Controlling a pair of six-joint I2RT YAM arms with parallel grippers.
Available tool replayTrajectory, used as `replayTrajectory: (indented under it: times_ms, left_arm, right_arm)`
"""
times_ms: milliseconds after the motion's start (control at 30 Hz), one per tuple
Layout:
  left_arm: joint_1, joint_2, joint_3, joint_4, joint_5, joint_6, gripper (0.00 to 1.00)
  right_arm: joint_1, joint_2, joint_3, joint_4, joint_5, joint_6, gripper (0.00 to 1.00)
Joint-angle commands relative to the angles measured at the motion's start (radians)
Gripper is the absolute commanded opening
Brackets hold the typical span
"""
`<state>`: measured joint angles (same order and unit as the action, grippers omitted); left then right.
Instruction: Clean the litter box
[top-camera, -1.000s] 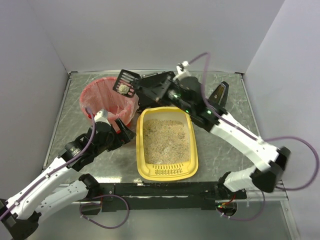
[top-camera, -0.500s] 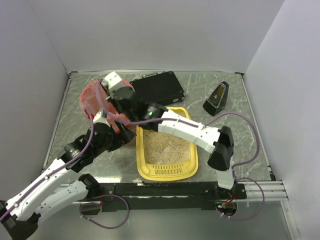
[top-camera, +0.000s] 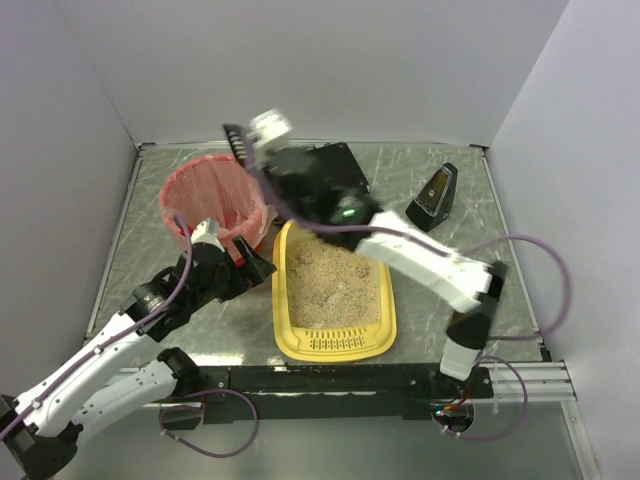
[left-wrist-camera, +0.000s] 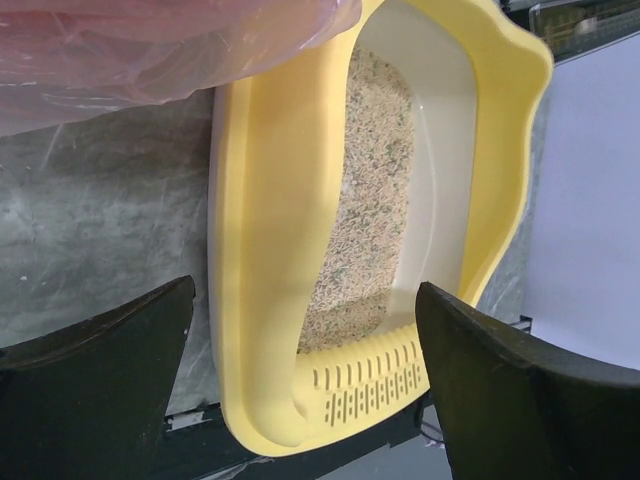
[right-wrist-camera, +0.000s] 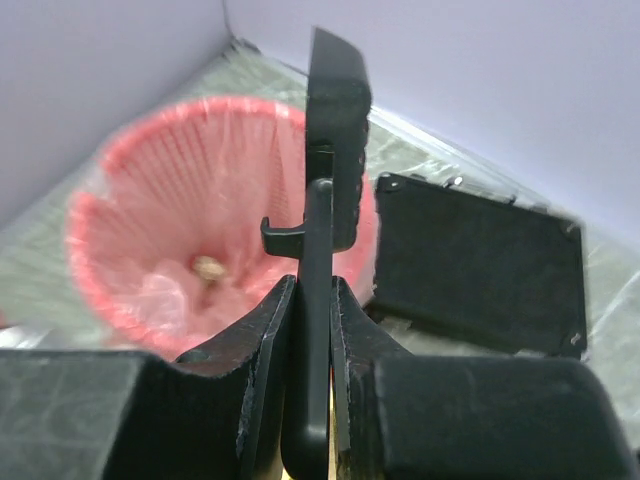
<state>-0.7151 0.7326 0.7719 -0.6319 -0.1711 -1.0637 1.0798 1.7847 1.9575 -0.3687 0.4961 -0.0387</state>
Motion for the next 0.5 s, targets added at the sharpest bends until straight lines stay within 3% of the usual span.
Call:
replayTrajectory:
  times_ms: [0, 33, 100, 233, 400, 467]
  left_arm:
    - [-0.004, 0.053, 0.006, 0.070, 0.041, 0.024, 0.97]
    - [-0.004, 0.062, 0.000, 0.093, 0.051, 0.045, 0.97]
    - [-0.004, 0.083, -0.016, 0.162, 0.077, 0.056, 0.97]
    - [-0.003, 0.152, 0.006, 0.207, 0.073, 0.073, 0.97]
    - [-0.001, 0.260, 0.053, 0.216, 0.067, 0.082, 0.97]
    - [-0.003, 0.266, 0.041, 0.242, 0.071, 0.084, 0.97]
  right_arm:
    - [-0.135, -0.328, -0.065, -0.211, -0.161, 0.374, 0.00]
    - [-0.214, -0.378, -0.118, -0.286, -0.219, 0.505, 0.00]
    - [-0.280, -0.524, -0.262, -0.361, -0.402, 0.584, 0.00]
    - [-0.327, -0.750, -0.455, -0.567, -0.410, 0.701, 0.00]
    - [-0.461, -0.797, -0.551, -0.754, -0.687, 0.859, 0.00]
    - [-0.486, -0.762, -0.621, -0.771, -0.720, 0.910, 0.00]
